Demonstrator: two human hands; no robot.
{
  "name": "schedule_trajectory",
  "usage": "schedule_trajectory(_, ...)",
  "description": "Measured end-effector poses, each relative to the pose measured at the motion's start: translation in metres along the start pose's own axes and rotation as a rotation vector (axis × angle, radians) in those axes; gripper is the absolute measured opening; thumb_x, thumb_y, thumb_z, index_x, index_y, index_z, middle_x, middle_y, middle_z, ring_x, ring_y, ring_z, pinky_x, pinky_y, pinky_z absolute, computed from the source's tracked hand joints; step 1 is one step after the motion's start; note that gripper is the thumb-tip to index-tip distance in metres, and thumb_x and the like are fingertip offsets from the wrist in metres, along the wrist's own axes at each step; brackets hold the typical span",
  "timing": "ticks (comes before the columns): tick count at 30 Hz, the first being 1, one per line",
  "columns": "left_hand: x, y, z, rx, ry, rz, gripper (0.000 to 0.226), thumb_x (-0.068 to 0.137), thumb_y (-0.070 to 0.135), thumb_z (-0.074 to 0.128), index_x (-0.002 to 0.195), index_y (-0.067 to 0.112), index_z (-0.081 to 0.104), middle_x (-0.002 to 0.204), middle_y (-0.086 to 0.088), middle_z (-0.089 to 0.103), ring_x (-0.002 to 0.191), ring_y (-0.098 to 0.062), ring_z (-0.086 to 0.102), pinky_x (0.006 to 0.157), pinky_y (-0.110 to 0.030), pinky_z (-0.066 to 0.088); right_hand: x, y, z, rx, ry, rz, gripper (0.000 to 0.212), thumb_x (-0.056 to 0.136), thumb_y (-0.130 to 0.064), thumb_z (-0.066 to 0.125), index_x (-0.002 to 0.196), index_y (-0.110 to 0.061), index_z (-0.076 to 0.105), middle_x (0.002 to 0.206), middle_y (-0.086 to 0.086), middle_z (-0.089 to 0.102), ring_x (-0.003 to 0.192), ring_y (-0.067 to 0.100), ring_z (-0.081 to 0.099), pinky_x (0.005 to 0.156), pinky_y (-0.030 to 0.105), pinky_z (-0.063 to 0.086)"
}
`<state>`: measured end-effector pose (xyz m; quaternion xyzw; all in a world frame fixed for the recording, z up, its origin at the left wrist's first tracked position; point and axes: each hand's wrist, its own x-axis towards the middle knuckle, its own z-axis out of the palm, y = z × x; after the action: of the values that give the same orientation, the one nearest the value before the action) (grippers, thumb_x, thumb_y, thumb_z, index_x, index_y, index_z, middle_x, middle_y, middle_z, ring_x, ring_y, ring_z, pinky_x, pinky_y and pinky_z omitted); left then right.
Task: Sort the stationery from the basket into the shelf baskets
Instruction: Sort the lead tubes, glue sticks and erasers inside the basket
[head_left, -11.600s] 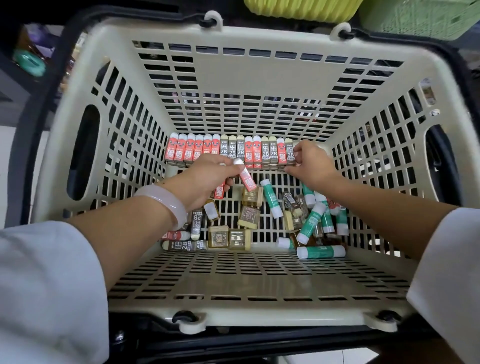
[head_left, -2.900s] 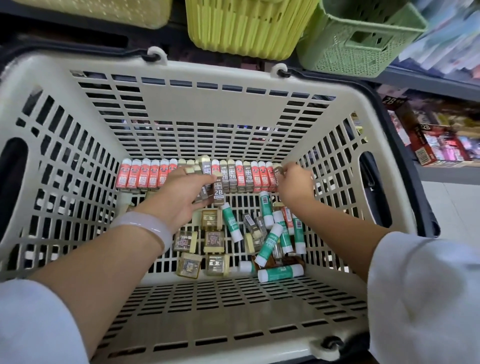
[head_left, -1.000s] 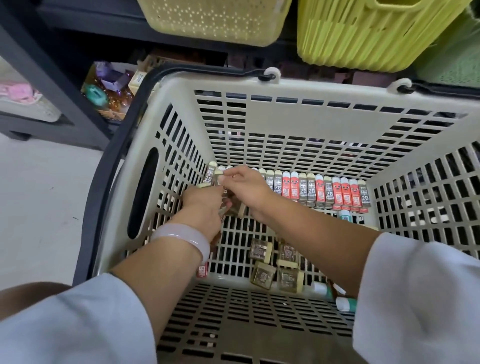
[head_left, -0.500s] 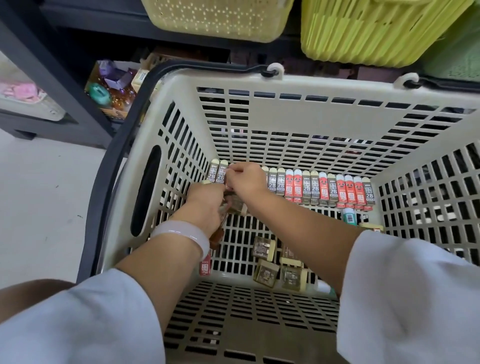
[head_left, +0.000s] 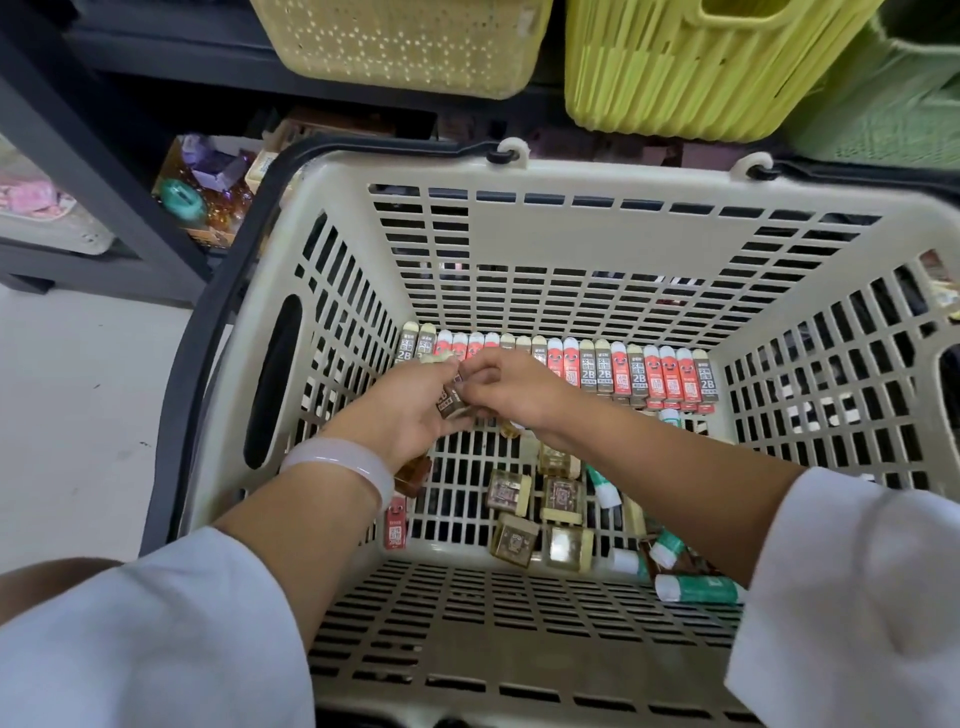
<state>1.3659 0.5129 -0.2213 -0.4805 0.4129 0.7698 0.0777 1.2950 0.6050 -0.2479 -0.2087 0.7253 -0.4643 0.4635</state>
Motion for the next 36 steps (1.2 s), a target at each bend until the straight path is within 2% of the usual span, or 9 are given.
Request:
schedule_trajectory(2,0.002,-0.001,-0.002,0.043,0.035,-0.002,0.029,0.097,0.015,0.043,0.124,0.005,0.046,0.113,-0.018,0.062,0.099,-0.028,0.063,0.074,-0.040,0.055,0.005,0.001,0.001,0.006,0.112,0.014,0.003,0.087,-0.008,0.060,0.089,-0.011,0.060,0.070,-0.002,0.058,0.065,0.007,0.056,0.063,0.017,0.050)
schedule_trajectory(7,0.007,-0.004,-0.009,0.079,0.228,-0.001,0.017,0.094,0.011,0.049,0.108,0.002,0.052,0.080,-0.014,0.060,0.058,-0.017,0.057,0.038,-0.020,0.050,0.029,0.003,0.009,0.013,0.414,0.082,0.011,0.085,-0.017,0.065,0.083,-0.017,0.054,0.080,0.001,0.059,0.083,0.017,0.059,0.075,0.030,0.049)
schedule_trajectory(10,0.009,-0.004,-0.009,0.105,0.270,0.004,0.009,0.094,0.012,0.050,0.097,0.005,0.056,0.071,-0.008,0.057,0.050,-0.011,0.048,0.032,-0.013,0.039,0.042,0.001,0.025,-0.033,0.445,0.101,0.006,0.087,-0.009,0.060,0.082,-0.010,0.062,0.083,0.004,0.063,0.083,0.019,0.060,0.085,0.038,0.053)
schedule_trajectory(15,0.010,-0.002,-0.008,0.017,0.270,0.002,0.011,0.094,0.005,0.044,0.088,0.006,0.053,0.076,-0.007,0.055,0.059,-0.011,0.050,0.050,-0.018,0.046,0.041,-0.001,0.029,-0.083,0.433,0.092,0.019,0.090,-0.003,0.050,0.086,-0.001,0.069,0.092,0.015,0.070,0.087,0.027,0.068,0.082,0.039,0.056)
schedule_trajectory(20,0.005,-0.002,-0.001,0.099,0.168,0.059,0.010,0.092,-0.001,0.046,0.092,0.004,0.055,0.081,-0.008,0.059,0.067,-0.013,0.055,0.064,-0.021,0.051,0.016,0.000,0.016,0.092,0.232,0.043,0.015,0.091,-0.015,0.056,0.084,-0.010,0.068,0.072,0.001,0.061,0.062,0.018,0.058,0.073,0.044,0.054)
schedule_trajectory(23,0.002,-0.002,0.002,0.120,0.121,0.064,0.012,0.092,-0.004,0.045,0.090,0.003,0.055,0.084,-0.010,0.059,0.071,-0.015,0.058,0.064,-0.021,0.053,0.006,-0.003,0.012,0.146,0.145,0.051,0.021,0.090,-0.009,0.056,0.070,-0.015,0.061,0.069,0.005,0.058,0.052,0.014,0.053,0.056,0.030,0.052)
schedule_trajectory(27,-0.001,-0.003,0.002,0.108,0.098,0.043,0.020,0.092,-0.006,0.045,0.110,-0.002,0.052,0.096,-0.015,0.059,0.076,-0.017,0.060,0.063,-0.022,0.055,0.007,-0.005,0.008,0.204,0.188,0.063,0.015,0.090,-0.008,0.056,0.076,-0.014,0.058,0.078,-0.001,0.058,0.054,0.009,0.053,0.040,0.015,0.046)
schedule_trajectory(31,-0.002,-0.002,0.001,0.083,0.108,0.082,0.023,0.091,-0.005,0.048,0.113,-0.004,0.052,0.097,-0.016,0.058,0.077,-0.019,0.061,0.062,-0.019,0.054,0.011,-0.004,0.006,0.193,0.143,0.105,0.008,0.090,-0.013,0.059,0.097,-0.012,0.059,0.080,0.001,0.057,0.055,0.008,0.052,0.042,0.017,0.046)
schedule_trajectory(36,0.006,-0.005,-0.003,0.275,0.207,0.089,0.016,0.093,0.009,0.051,0.108,0.005,0.056,0.090,-0.010,0.065,0.075,-0.017,0.062,0.065,-0.024,0.052,0.034,0.001,0.008,0.168,0.426,0.132,0.019,0.087,-0.010,0.061,0.073,-0.019,0.052,0.087,0.001,0.058,0.085,0.019,0.059,0.073,0.030,0.053)
